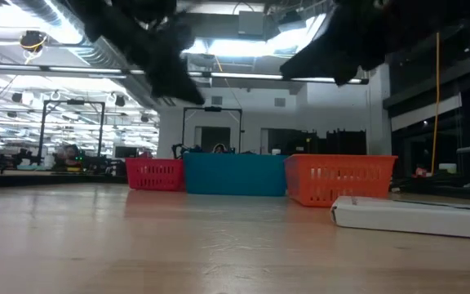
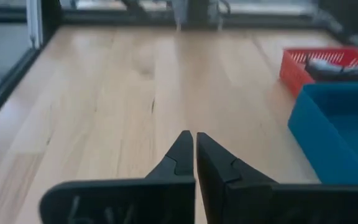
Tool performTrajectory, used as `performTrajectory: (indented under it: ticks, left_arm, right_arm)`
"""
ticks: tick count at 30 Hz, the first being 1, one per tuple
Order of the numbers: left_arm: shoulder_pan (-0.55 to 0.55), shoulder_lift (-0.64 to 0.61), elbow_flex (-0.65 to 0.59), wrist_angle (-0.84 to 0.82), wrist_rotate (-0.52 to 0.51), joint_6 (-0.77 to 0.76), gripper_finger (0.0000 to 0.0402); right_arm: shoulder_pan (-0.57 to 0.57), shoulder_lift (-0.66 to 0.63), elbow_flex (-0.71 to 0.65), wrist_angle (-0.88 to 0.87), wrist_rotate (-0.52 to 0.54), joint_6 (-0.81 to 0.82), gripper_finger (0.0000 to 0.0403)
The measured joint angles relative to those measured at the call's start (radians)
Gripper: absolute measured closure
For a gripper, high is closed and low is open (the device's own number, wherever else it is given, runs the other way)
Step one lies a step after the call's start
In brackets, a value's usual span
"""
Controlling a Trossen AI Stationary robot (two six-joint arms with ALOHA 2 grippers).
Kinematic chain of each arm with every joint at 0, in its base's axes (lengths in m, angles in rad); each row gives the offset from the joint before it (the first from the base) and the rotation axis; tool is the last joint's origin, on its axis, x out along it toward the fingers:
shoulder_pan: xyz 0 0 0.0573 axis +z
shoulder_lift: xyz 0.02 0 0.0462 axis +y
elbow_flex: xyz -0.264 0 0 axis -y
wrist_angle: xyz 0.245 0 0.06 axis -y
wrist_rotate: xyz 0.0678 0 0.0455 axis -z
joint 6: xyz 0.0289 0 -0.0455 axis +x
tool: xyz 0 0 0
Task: Pick and place items into bin
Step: Put the card reader box into the blue bin
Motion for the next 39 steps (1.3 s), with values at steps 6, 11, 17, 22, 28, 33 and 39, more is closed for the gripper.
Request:
performTrajectory:
  ticks: [6, 11, 17, 22, 28, 33, 39]
  left_arm:
    - [-0.204, 0.003, 0.000, 0.125, 0.036, 0.116, 0.0385]
    - [-0.367, 0.042, 0.000, 0.181, 0.028, 0.200, 0.0398]
    - [-0.500, 0.116, 0.000, 0.321, 0.010, 0.267, 0.0400]
    - [-0.550, 0.217, 0.000, 0.405, -0.066, 0.269, 0.0395]
    - [-0.555, 0.357, 0.000, 0.546, -0.084, 0.270, 0.0382]
    - [-0.555, 0.444, 0.000, 0.661, -0.084, 0.316, 0.0348]
    - [-0.562, 0.494, 0.000, 0.753, -0.089, 0.321, 0.0297]
  right_arm:
    - [0.042, 0.000, 0.231, -0.476, 0.001, 0.159, 0.0402]
    - [0.109, 0.000, 0.367, -0.773, -0.002, 0.348, 0.0402]
    - [0.186, -0.002, 0.417, -1.013, -0.034, 0.629, 0.0401]
    - [0.239, -0.002, 0.418, -1.125, -0.080, 0.870, 0.0401]
    - [0.268, -0.001, 0.418, -1.162, -0.150, 1.012, 0.0402]
    - [0.275, -0.001, 0.418, -1.185, -0.156, 1.017, 0.0403]
    - [0.274, -0.001, 0.418, -1.264, -0.162, 1.114, 0.0403]
